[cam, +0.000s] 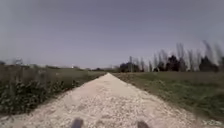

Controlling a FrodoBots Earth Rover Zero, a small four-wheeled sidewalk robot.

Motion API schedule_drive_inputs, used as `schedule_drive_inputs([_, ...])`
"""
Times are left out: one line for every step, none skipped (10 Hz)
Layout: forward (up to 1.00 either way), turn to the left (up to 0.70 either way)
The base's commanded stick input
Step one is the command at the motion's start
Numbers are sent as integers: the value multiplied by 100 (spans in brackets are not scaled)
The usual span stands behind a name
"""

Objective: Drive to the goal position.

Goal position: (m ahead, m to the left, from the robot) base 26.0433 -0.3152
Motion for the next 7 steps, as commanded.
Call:
schedule_drive_inputs([70, -10])
schedule_drive_inputs([70, -21])
schedule_drive_inputs([70, -29])
schedule_drive_inputs([70, -32])
schedule_drive_inputs([70, -33])
schedule_drive_inputs([70, -10])
schedule_drive_inputs([70, -1])
